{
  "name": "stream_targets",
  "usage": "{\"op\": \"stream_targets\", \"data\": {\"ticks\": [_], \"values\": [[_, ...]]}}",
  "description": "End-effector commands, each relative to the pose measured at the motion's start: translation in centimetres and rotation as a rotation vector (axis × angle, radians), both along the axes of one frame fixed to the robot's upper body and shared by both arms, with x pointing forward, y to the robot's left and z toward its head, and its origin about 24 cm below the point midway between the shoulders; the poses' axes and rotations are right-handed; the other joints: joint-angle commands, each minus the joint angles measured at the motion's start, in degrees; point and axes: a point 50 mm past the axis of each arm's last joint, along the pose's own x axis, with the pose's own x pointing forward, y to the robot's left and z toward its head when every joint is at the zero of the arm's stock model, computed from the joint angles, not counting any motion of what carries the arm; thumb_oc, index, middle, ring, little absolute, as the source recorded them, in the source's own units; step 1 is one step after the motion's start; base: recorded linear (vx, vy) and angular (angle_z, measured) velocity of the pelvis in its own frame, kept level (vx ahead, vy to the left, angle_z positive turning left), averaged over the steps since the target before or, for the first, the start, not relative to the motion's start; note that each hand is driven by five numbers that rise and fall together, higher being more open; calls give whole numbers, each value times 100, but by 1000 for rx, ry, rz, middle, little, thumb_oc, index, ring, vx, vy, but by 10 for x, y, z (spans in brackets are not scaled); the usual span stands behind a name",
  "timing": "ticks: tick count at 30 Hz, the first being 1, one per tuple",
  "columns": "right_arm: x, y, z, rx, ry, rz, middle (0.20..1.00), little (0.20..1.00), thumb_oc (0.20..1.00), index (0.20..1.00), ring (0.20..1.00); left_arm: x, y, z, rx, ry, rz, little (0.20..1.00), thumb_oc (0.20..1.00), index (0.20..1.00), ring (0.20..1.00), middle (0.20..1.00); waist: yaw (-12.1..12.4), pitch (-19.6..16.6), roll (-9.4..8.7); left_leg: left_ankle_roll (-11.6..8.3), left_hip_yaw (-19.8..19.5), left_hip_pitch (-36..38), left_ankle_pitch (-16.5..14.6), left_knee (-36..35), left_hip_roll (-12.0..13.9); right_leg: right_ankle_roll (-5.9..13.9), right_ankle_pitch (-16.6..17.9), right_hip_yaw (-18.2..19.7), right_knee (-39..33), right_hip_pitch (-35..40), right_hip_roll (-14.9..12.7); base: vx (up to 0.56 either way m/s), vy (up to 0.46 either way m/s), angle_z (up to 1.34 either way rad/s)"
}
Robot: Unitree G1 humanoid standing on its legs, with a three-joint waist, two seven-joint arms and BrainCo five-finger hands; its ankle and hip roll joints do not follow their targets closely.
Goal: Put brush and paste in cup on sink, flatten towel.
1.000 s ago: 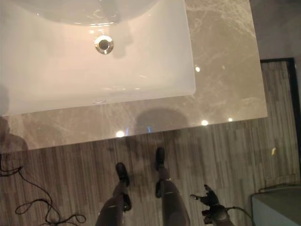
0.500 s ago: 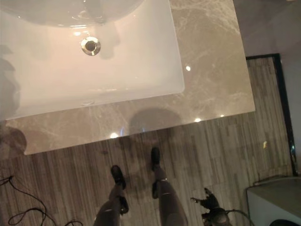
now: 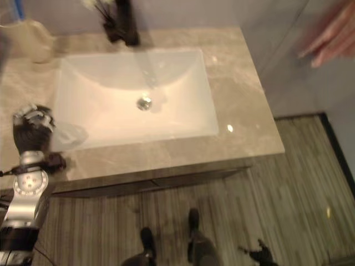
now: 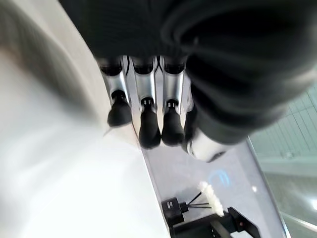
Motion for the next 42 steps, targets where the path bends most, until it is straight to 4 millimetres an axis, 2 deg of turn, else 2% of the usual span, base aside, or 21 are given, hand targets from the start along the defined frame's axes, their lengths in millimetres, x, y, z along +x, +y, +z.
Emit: {"op": "stream_targets", "data": {"ticks": [1,2,4,5,9,14,19,22,25,26,29,30,31,33,35,36,37,38,40,41,42], "values": [[-6,1,-2,-3,47,56,1000,1000,1000,1000,1000,13,1,50,111,-201,-48,200,200,200,200,200,-162,9,-13,321,-69,178,-143,44,-246,476,207,372,302,451,-257,87,73,11],[-10,2,-3,-3,61,60,1000,1000,1000,1000,1000,2,3,36,87,-175,-34,200,200,200,200,200,-94,-153,-18,367,-103,287,-207,44,-303,488,196,343,318,586,-301,100,77,9],[-11,1,-3,-2,65,58,1000,1000,1000,1000,1000,-4,2,30,84,-164,-38,200,200,200,200,200,-77,-202,-6,388,-110,346,-230,44,-329,505,183,322,352,649,-323,58,94,14],[-10,1,-3,2,54,51,1000,1000,1000,1000,1000,-16,3,24,93,-146,-35,200,200,200,200,200,-24,-333,9,423,-117,444,-264,44,-382,539,205,309,449,738,-371,47,101,13],[-12,10,-6,25,60,82,1000,1000,1000,1000,1000,-31,6,19,87,-136,-31,200,200,200,200,200,40,-546,21,489,-132,660,-360,44,-468,592,221,273,664,873,-475,49,103,4],[-16,12,-7,23,77,94,1000,1000,1000,1000,1000,-39,3,12,35,-122,-55,200,200,200,200,200,58,-578,38,582,-163,856,-437,101,-560,615,218,287,994,919,-530,5,87,7],[-18,9,-6,6,85,112,1000,1000,1000,1000,1000,-39,-2,2,-42,-100,-109,200,200,200,200,200,28,-538,53,688,-184,1039,-431,101,-641,643,471,418,1590,733,-596,-52,92,-2],[-16,11,-6,9,74,114,1000,1000,1000,1000,1000,-35,-8,-3,-52,-76,-131,200,200,200,200,200,-40,-488,67,731,-218,1110,-375,52,-633,616,551,563,2042,503,-499,-84,90,-3],[-16,16,-7,25,61,98,1000,1000,1000,1000,1000,-29,-13,-4,-59,-75,-150,200,200,200,200,200,-180,-450,110,738,-266,1160,-355,44,-612,480,172,788,2320,196,-63,-45,47,15],[-22,17,-9,22,84,110,1000,1000,1000,1000,1000,-30,-12,-6,-66,-72,-141,200,200,200,200,200,-114,-439,121,734,-113,1246,-420,49,-619,321,-65,319,1916,-35,67,0,0,0],[-24,17,-10,13,111,123,1000,1000,1000,1000,1000,-29,-13,-7,-102,-86,-133,200,200,200,200,200,-103,-383,103,697,-66,1351,-529,197,-580,314,3,-231,1792,-196,105,89,-98,-19],[-29,16,-11,7,132,120,1000,1000,1000,1000,1000,-25,-18,-8,-117,-88,-153,200,200,200,200,200,-155,-411,67,644,-107,1389,-589,252,-561,301,-167,-83,1520,84,238,145,-201,6],[-29,15,-11,6,134,112,1000,1000,1000,1000,1000,-24,-18,-9,-126,-89,-157,200,200,200,200,200,-164,-451,39,617,-97,1358,-577,271,-555,257,-181,-33,1371,165,294,151,-194,11],[-31,14,-12,1,142,107,1000,1000,1000,1000,1000,-24,-17,-10,-140,-91,-153,200,200,200,200,200,-155,-494,42,581,-72,1343,-630,365,-509,209,-228,-41,1254,271,328,88,-102,11],[-33,6,-10,-23,155,86,1000,1000,1000,1000,1000,-20,-22,-11,-181,-102,-178,200,200,200,200,200,-170,-526,38,492,-49,1195,-754,907,-411,93,-339,-11,1032,514,399,126,-152,8],[-31,4,-9,-30,148,88,1000,1000,1000,1000,1000,-20,-23,-11,-189,-106,-182,200,200,200,200,200,-172,-520,32,404,-16,1048,-700,1342,-340,18,-385,-19,925,639,429,116,-234,9],[-25,-3,-5,-55,123,93,1000,1000,1000,1000,1000,-16,-26,-8,-193,-121,-194,200,200,200,200,200,-126,-373,-10,190,-52,604,-405,2371,-234,-116,-431,-5,848,818,426,62,-250,2],[-19,-8,-2,-73,103,97,1000,1000,1000,1000,1000,-12,-28,-4,-191,-141,-208,200,200,200,200,200,-76,-244,-41,36,-156,255,-251,3124,-198,-209,-436,-18,811,897,421,8,-193,0],[-16,-10,-1,-82,95,99,1000,1000,1000,1000,1000,-10,-29,-1,-193,-155,-215,200,200,200,200,200,-65,-226,-75,-16,-201,49,-99,3310,-160,-262,-443,-48,756,908,414,11,-88,5],[-14,-14,2,-105,85,96,1000,1000,1000,1000,1000,-6,-34,3,-201,-174,-231,200,200,200,200,200,-100,-211,-123,13,-30,-217,15,3251,189,-261,-480,-101,656,1008,323,116,-29,-1],[-15,-17,3,-112,80,75,1000,1000,1000,1000,1000,-5,-34,4,-202,-177,-235,200,200,200,200,200,-112,-229,-119,53,60,-226,-56,2895,398,-227,-510,-86,594,1119,275,154,28,7]]}}
